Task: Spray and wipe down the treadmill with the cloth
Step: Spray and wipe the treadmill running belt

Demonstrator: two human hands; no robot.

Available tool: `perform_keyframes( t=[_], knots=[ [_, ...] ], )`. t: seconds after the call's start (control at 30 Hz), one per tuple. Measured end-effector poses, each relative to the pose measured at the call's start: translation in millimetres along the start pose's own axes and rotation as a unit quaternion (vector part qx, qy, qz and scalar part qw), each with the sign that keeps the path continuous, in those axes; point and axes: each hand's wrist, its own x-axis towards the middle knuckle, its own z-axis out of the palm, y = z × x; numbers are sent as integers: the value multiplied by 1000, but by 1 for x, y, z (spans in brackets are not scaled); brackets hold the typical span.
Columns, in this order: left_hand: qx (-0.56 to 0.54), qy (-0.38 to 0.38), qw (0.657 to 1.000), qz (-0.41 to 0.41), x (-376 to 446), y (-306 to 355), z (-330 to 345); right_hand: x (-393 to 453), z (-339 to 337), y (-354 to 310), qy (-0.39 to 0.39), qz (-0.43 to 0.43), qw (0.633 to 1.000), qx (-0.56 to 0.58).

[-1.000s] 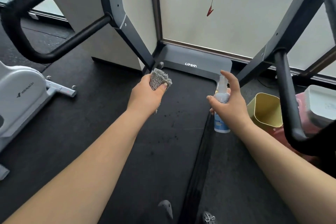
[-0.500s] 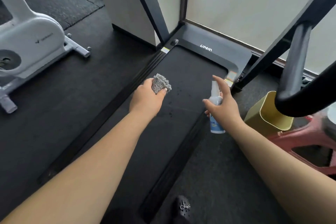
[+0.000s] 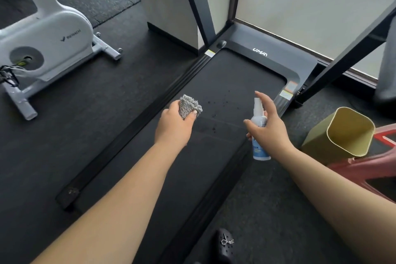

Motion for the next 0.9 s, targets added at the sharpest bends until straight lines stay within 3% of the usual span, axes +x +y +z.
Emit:
perform_keyframes(
  t=[0.3,0.6,0.9],
  knots=[
    [-7,29,999,-29,42,-82,40,45,86,70,-64,20,996,-60],
    [-23,136,987,-80,97,-131,97,157,132,141,-184,-11,975,-123],
    [-18,166,984,-67,154,-192,200,243,190,240,-166,-57,975,-135]
  ],
)
